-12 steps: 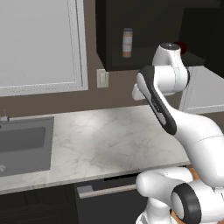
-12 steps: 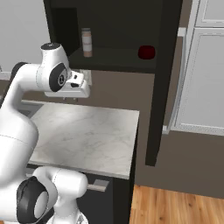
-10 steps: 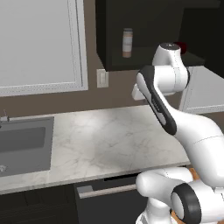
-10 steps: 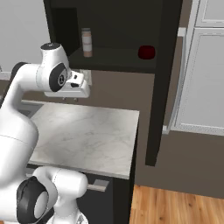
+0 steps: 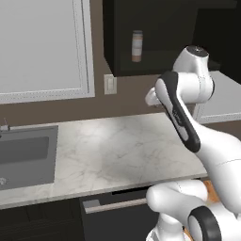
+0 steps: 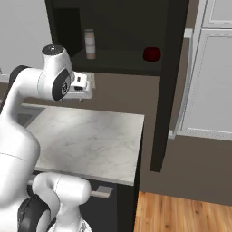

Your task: Take the cinnamon bottle from the cabinet and place it on the dining table, next to the plate with the cupcake. Then take the chocolate from the dining counter and place it on the cupcake plate.

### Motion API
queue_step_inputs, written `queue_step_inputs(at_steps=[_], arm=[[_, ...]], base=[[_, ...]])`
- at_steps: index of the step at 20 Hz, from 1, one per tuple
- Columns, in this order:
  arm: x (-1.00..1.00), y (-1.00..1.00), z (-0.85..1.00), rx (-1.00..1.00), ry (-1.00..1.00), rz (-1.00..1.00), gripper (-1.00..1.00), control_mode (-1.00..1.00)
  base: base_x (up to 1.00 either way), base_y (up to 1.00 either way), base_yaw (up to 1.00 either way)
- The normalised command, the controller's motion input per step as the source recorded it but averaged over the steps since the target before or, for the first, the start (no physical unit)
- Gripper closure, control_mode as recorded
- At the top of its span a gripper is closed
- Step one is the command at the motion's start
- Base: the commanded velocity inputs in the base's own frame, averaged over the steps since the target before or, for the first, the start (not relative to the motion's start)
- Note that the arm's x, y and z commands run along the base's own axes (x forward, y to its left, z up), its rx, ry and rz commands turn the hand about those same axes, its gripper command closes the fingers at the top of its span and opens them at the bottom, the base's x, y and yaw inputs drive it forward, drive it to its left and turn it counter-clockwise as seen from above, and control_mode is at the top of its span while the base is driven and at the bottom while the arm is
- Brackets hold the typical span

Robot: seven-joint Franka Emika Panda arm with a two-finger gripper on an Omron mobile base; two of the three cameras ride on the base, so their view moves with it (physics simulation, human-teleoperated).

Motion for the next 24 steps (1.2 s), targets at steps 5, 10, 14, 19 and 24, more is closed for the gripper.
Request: queue_step_inputs(at_steps=[5, 10, 14, 19, 24], arm=[[0.01, -0.15, 0.36, 0.2, -0.26, 0.29, -1.0, -1.0], [0.1, -0.18, 0.46, 0.2, -0.19, 0.41, -1.0, -1.0], [0.25, -0.12, 0.4, 0.17, -0.2, 0.43, -1.0, -1.0], [0.29, -0.12, 0.4, 0.11, -0.31, 0.29, -1.0, -1.0], [0.46, 0.05, 0.42, 0.0, -0.19, 0.01, -1.0, -1.0]], base=[[0.0, 0.0, 0.0], [0.0, 0.0, 0.0], [0.0, 0.0, 0.0], [0.0, 0.0, 0.0], [0.0, 0.0, 0.0]])
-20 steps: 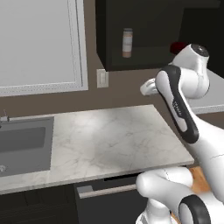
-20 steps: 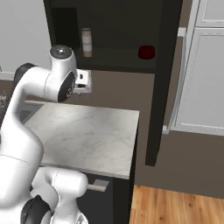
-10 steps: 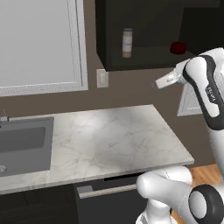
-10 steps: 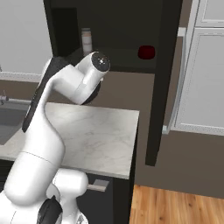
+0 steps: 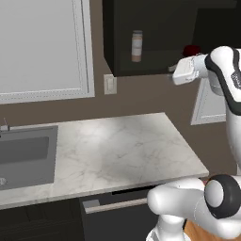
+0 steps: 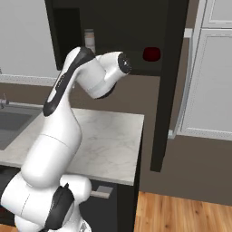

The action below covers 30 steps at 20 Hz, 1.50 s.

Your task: Take the cinnamon bottle from the cabinet and place it on the dining table, next to the plate with the cupcake. Then take the chocolate from the dining counter and place it on the cupcake plate.

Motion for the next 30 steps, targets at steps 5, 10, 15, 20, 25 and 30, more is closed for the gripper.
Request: queue_step_inputs(at_steps=[5, 10, 15, 20, 25, 30], arm=[[0.46, 0.11, 0.46, 0.0, -0.01, -0.08, -1.0, -1.0], [0.39, 0.09, 0.39, 0.0, 0.02, -0.15, -1.0, -1.0], [0.55, 0.0, 0.16, 0.04, 0.12, -0.13, -1.0, -1.0], [0.48, 0.03, 0.16, 0.06, 0.28, -0.07, -1.0, -1.0], [0.3, 0.0, 0.03, 0.05, 0.21, -0.01, -1.0, -1.0], [0.09, 0.0, -0.05, 0.0, -0.01, 0.0, -1.0, -1.0]], base=[[0.0, 0.0, 0.0], [0.0, 0.0, 0.0], [0.0, 0.0, 0.0], [0.0, 0.0, 0.0], [0.0, 0.0, 0.0], [0.0, 0.0, 0.0]])
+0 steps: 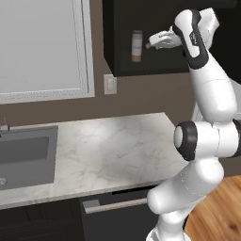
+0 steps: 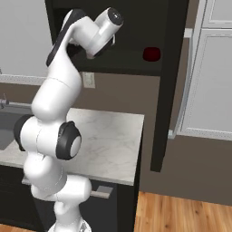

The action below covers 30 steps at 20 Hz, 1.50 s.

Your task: Take the cinnamon bottle from the cabinet and place it on the dining table, next to the plate with the cupcake. Then take the chocolate from the dining counter and place it on the cupcake plate.

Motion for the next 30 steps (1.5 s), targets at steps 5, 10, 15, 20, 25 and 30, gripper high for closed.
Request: queue_step_inputs(at_steps=[5, 10, 15, 20, 25, 30], arm=[[0.07, 0.0, -0.21, 0.0, -0.14, 0.0, -1.0, -1.0], [0.06, 0.03, -0.24, 0.0, -0.23, -0.01, -1.0, -1.0], [0.07, 0.02, -0.07, 0.03, -0.03, -0.01, -1.0, -1.0], [0.2, 0.01, 0.0, 0.03, 0.18, -0.02, -1.0, -1.0], [0.33, 0.0, 0.0, 0.07, 0.22, -0.01, -1.0, -1.0], [0.21, 0.01, -0.09, 0.05, 0.0, 0.0, -1.0, -1.0]], base=[[0.0, 0.0, 0.0], [0.0, 0.0, 0.0], [0.0, 0.0, 0.0], [0.0, 0.0, 0.0], [0.0, 0.0, 0.0], [0.0, 0.0, 0.0]])
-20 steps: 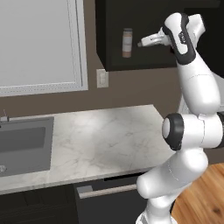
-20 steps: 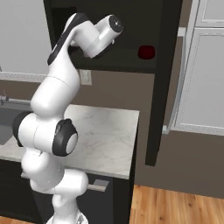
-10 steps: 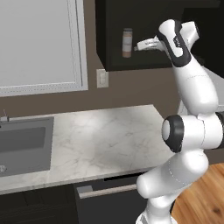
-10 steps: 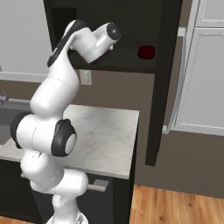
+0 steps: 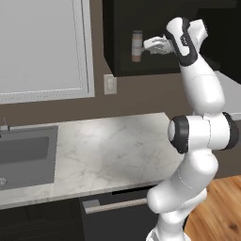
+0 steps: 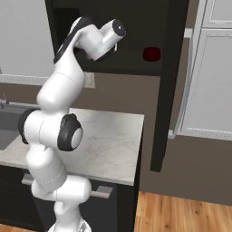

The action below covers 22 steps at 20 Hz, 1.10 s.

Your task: Take the cinnamon bottle from the cabinet and place it on the dining table, next to the plate with the cupcake. Then take the chocolate from the dining counter and place it on the cupcake plate.

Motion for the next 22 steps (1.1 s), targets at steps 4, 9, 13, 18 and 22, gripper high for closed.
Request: queue_step_inputs(at_steps=[4, 9, 13, 18, 22], arm=[[0.18, 0.01, -0.19, 0.0, -0.13, 0.0, -1.0, -1.0], [0.22, 0.15, -0.19, 0.0, -0.05, -0.05, -1.0, -1.0], [0.27, 0.07, -0.02, 0.01, 0.0, -0.03, -1.0, -1.0], [0.21, 0.0, 0.0, 0.02, 0.0, 0.0, -1.0, -1.0], [0.17, 0.0, -0.03, 0.03, 0.0, 0.0, -1.0, -1.0]], base=[[0.0, 0.0, 0.0], [0.0, 0.0, 0.0], [0.0, 0.0, 0.0], [0.0, 0.0, 0.0], [0.0, 0.0, 0.0]])
